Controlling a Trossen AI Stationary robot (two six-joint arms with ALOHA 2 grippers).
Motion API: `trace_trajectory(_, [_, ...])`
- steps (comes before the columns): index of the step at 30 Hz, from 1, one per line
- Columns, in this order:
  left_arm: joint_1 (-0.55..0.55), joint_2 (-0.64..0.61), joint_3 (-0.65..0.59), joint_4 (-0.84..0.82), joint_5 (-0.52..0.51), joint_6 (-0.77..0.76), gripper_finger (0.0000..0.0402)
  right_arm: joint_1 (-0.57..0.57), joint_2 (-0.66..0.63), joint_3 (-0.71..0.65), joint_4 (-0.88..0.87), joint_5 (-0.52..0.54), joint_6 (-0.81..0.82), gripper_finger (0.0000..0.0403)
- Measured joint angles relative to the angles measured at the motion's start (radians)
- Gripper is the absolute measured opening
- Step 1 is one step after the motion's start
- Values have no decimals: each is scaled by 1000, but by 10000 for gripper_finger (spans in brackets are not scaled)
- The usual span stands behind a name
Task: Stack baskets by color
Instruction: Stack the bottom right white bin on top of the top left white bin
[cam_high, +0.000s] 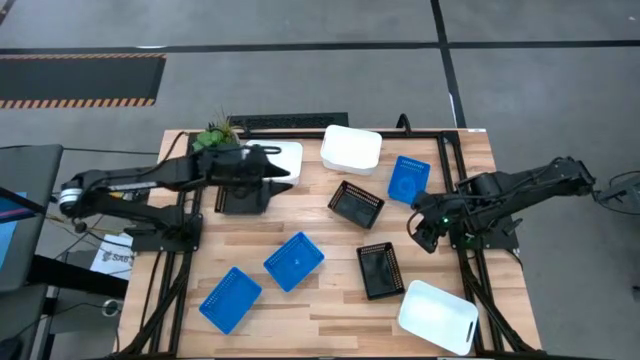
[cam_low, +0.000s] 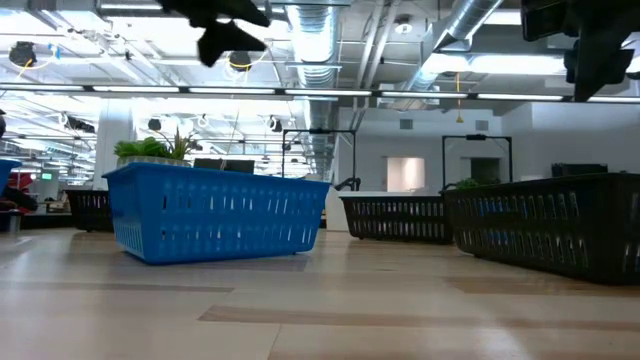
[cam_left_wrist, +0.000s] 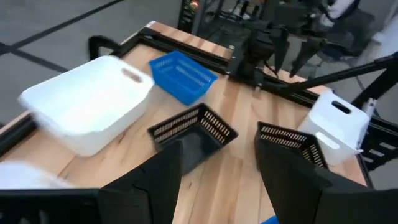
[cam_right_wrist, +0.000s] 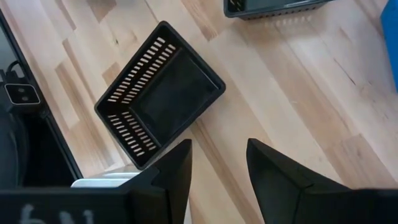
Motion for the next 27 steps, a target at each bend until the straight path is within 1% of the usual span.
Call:
trace_trajectory(2, [0, 59, 47, -3, 36, 27, 197, 0, 0, 0, -12, 0, 23, 175])
trace_trajectory(6, [-3, 174, 134, -5, 124, 107, 197, 20, 12, 0, -99, 0, 103, 175])
trace_trajectory(8, [-3, 217, 170, -27, 156, 127, 197, 46, 19, -1, -133, 0, 130, 176])
trace_trajectory(11, [-3, 251, 208, -99, 185, 131, 197, 108, 37, -13, -136, -3, 173, 175])
trace_trajectory(15, [-2, 241, 220, -163, 238, 135, 197, 236, 69, -56, -106, -10, 278, 175])
trace_trajectory(17, [-1, 218, 220, -185, 244, 132, 197, 312, 92, -84, -87, -10, 345, 176])
trace_trajectory(23, [0, 150, 220, -231, 175, 145, 197, 537, 156, -136, 52, -12, 545, 176])
trace_trajectory(27, [0, 124, 220, -233, 147, 151, 197, 654, 194, -136, 147, -11, 670, 171])
